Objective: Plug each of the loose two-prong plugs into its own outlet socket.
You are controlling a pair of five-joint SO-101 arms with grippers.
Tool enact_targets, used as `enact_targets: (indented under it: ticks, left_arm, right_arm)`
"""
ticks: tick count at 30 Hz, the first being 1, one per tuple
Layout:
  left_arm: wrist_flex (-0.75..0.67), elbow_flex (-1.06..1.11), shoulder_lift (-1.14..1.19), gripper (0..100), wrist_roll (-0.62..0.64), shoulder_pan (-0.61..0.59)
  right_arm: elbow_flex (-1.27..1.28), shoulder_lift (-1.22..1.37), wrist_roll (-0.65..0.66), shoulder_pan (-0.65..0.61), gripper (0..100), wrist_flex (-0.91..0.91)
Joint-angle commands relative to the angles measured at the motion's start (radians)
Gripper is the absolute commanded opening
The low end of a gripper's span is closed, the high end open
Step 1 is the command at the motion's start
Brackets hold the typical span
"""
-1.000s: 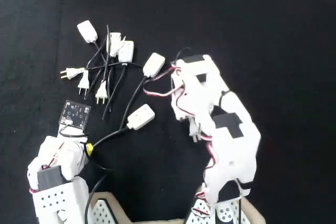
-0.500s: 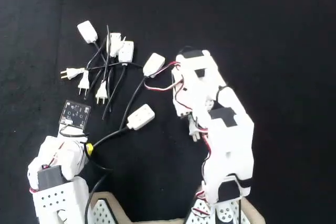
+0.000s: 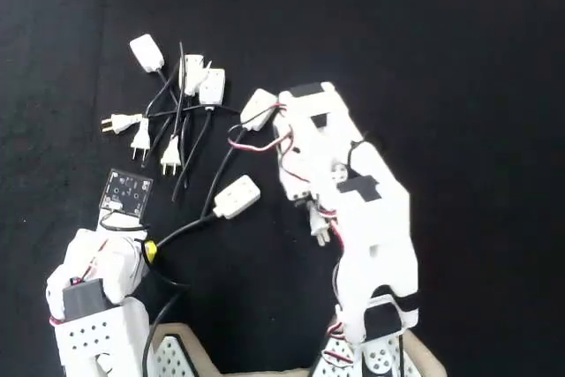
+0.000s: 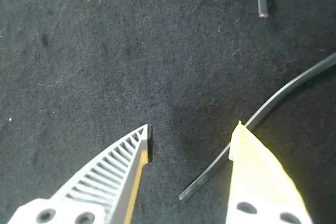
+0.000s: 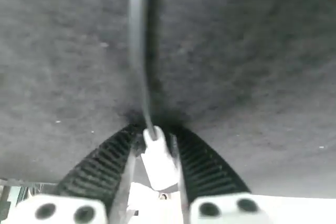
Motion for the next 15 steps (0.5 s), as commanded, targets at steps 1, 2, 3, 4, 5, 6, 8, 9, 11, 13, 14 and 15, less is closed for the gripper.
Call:
enact_targets:
  ticks: [1,2,3,4,5,6,8,9,11,13,14,15]
  left_arm:
    - [0.011,-0.007,-0.003,25,-0.009,0.007]
    - [0.011,-0.007,-0.003,25,-0.009,0.007]
    - [0.011,-0.007,-0.003,25,-0.009,0.007]
    - [0.011,-0.007,-0.003,25,-0.009,0.007]
    - [0.011,-0.007,-0.003,25,-0.009,0.007]
    - [0.011,-0.007,-0.003,25,-0.009,0.007]
    - [0.011,-0.007,-0.003,25,-0.009,0.007]
    - [0.011,-0.007,-0.003,25,-0.009,0.007]
    - [0.011,-0.007,-0.003,25,-0.009,0.007]
    - [0.011,-0.007,-0.003,25,-0.009,0.007]
    - [0.011,-0.007,-0.003,25,-0.009,0.007]
    - [0.011,-0.007,-0.003,25,-0.009,0.007]
  right_arm:
    - [-0.018,0.062,-0.041,-0.066,16.1,-0.002]
    - [-0.018,0.068,-0.043,-0.069,16.5,0.0]
    - [-0.019,0.07,-0.044,-0.071,14.7,0.0]
    - [-0.019,0.074,-0.046,-0.072,10.7,-0.006]
    - [-0.019,0.076,-0.04,-0.072,6.0,-0.014]
    - [-0.012,0.073,-0.04,-0.074,2.5,-0.031]
    - [-0.016,0.073,-0.04,-0.068,1.6,-0.037]
    - [-0.018,0.071,-0.04,-0.068,1.5,-0.034]
    - [-0.022,0.071,-0.015,-0.068,1.5,-0.003]
    - [-0.031,0.071,0.017,-0.066,1.3,0.026]
    - [-0.028,0.071,0.025,-0.06,1.2,0.031]
    - [-0.025,0.071,0.026,-0.054,1.2,0.031]
